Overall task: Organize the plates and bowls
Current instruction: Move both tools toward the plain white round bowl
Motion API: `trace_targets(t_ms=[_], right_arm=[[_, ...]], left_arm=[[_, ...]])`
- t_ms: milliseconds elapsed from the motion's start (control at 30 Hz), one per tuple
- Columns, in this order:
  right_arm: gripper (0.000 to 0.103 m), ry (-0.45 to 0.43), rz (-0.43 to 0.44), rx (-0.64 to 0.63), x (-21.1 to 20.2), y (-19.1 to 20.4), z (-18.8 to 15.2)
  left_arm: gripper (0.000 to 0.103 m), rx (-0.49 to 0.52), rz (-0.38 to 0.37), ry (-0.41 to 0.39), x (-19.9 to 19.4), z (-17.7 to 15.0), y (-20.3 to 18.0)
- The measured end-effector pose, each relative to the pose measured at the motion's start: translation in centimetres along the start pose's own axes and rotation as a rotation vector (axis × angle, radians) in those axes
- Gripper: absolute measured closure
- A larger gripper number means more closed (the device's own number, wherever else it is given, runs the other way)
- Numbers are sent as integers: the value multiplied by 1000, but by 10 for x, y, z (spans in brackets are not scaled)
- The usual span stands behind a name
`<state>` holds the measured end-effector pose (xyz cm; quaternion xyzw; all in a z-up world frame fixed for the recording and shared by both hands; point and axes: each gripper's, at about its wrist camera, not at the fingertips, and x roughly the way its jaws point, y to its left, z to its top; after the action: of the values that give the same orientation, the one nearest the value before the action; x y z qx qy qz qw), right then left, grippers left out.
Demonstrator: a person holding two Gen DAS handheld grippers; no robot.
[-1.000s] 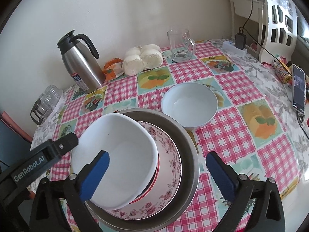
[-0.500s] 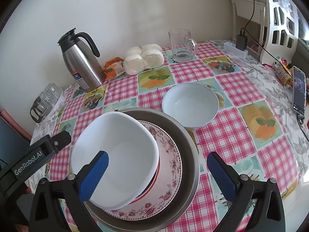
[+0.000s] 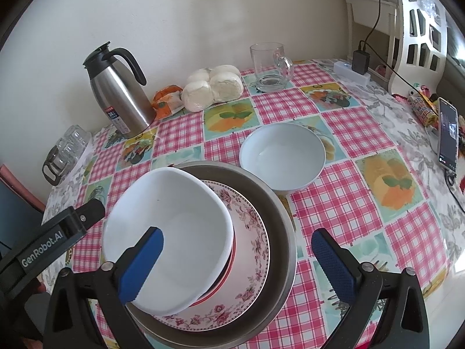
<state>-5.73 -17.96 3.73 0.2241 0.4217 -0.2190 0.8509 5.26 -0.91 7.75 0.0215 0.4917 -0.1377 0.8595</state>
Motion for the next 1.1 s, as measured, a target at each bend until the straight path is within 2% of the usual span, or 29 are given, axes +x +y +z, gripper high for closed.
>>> trace_targets(t_ms=[200, 433, 700, 1100], right_arm=[[0, -4, 2, 4, -1, -4, 1], [0, -23, -51, 83, -4, -39, 9], [0, -20, -82, 146, -5, -70, 14], [0, -1, -161, 267, 1, -125, 19]], left_arm=[[2, -4, -1, 0, 0, 0, 0], [2, -1, -20, 3, -4, -3, -12], [2, 48, -52, -11, -14, -6, -46], [2, 168, -113, -54, -29, 9, -113]])
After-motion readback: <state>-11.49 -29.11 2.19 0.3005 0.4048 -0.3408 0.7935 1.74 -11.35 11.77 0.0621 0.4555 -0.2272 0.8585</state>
